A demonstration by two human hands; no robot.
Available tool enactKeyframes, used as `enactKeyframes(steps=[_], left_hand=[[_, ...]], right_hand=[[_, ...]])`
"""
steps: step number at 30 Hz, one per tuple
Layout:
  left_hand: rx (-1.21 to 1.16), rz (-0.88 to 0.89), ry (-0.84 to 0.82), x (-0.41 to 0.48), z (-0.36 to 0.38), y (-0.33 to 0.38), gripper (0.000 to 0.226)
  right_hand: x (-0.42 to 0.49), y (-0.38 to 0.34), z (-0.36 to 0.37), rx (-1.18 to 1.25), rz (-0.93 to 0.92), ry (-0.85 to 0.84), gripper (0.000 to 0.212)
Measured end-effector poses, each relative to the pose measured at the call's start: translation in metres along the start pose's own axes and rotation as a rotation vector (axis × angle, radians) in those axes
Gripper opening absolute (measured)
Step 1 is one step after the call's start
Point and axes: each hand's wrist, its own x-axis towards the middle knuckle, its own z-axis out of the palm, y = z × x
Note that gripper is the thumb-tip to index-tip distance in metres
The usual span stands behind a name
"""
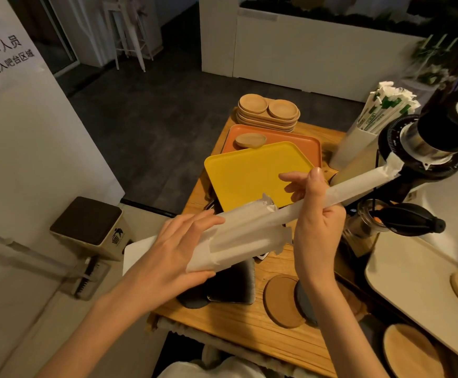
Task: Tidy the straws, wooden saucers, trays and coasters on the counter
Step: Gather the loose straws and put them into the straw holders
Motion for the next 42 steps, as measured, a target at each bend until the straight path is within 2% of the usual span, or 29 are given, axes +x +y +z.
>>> enactKeyframes(steps=[4,11,15,18,20,24,27,30,34,40,42], left_hand=[[0.050,0.016,0.023,-0.003,0.000,0.000,0.091],[0.161,0.034,0.083,-0.004,0.004,0.002,0.094],[0.152,0.036,0.131,0.000,0.013,0.008,0.085],[0.120,-0.001,0.123,0.003,0.017,0.006,0.088],[0.112,-0.014,0.110,0.003,0.016,0.002,0.088],[0.116,-0.026,0.118,-0.003,0.011,-0.005,0.087],[0.132,-0.041,0.117,-0.006,0.008,-0.008,0.088],[0.142,-0.044,0.096,-0.008,0.007,-0.008,0.088],[0.128,-0.038,0.096,-0.006,0.007,-0.007,0.084],[0.107,-0.040,0.159,0.000,0.006,-0.001,0.086],[0.100,-0.046,0.158,0.002,0.005,-0.001,0.085]], right_hand=[[-0.001,0.004,-0.003,-0.029,0.046,-0.002,0.042],[-0.005,0.006,0.001,0.053,0.173,0.091,0.040],[-0.015,0.007,0.010,0.089,0.241,0.019,0.034],[-0.013,0.006,0.010,0.075,0.267,-0.057,0.026],[-0.005,0.005,0.002,0.080,0.298,-0.049,0.041],[0.016,0.003,-0.023,0.080,0.283,0.095,0.066],[0.025,0.000,-0.035,0.075,0.225,0.147,0.060],[0.021,0.002,-0.034,-0.071,0.164,0.042,0.053],[0.005,0.006,-0.021,-0.211,0.143,-0.150,0.067],[-0.028,0.010,0.006,-0.220,0.246,-0.434,0.084],[-0.033,0.012,0.010,-0.209,0.258,-0.465,0.087]])
